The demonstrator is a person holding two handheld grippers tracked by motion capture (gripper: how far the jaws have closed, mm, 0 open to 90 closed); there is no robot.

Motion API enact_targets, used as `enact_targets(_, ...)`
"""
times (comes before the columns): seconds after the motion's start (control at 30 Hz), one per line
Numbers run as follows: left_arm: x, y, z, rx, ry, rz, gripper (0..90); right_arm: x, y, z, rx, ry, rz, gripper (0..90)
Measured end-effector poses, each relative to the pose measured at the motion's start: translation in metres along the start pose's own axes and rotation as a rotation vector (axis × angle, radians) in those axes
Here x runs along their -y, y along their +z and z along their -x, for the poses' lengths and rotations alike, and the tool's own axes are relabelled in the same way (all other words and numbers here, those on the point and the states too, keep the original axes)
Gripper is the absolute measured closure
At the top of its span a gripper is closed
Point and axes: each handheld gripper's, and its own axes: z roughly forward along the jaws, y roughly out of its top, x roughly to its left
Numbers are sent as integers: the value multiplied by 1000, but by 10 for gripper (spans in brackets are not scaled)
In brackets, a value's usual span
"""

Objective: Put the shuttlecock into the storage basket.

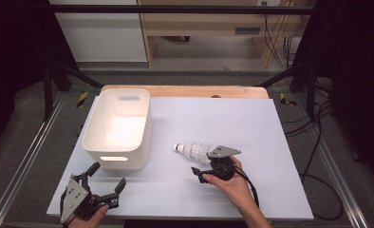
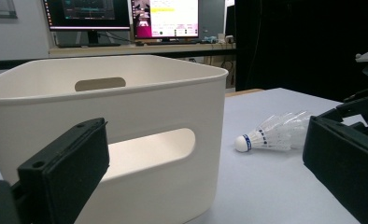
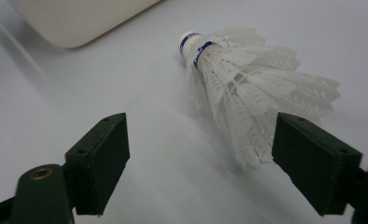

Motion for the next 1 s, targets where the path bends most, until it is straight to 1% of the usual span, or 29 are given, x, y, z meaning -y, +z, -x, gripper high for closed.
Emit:
enact_targets(0.03,0,0,0,1,1,-1,5,-1,2,0,-3,7,4,218)
enact_targets(0.17,0,0,0,1,-1,1,5,-4,11,-3,-11,4,8,270)
enact_targets(0.27,-1,-1,0,1,-1,4,5,-6,16,-5,-1,-5,11,323)
enact_targets(0.4,-1,0,0,5,3,6,5,-6,22,-4,-1,-6,10,361)
enact_targets(0.53,-1,0,-1,3,1,5,5,-6,27,-2,2,-8,22,401)
enact_targets(0.8,-1,0,0,4,5,3,5,-7,32,-2,11,-20,33,450)
enact_targets(1.0,-1,1,0,7,4,2,5,-7,37,-4,14,-31,26,452)
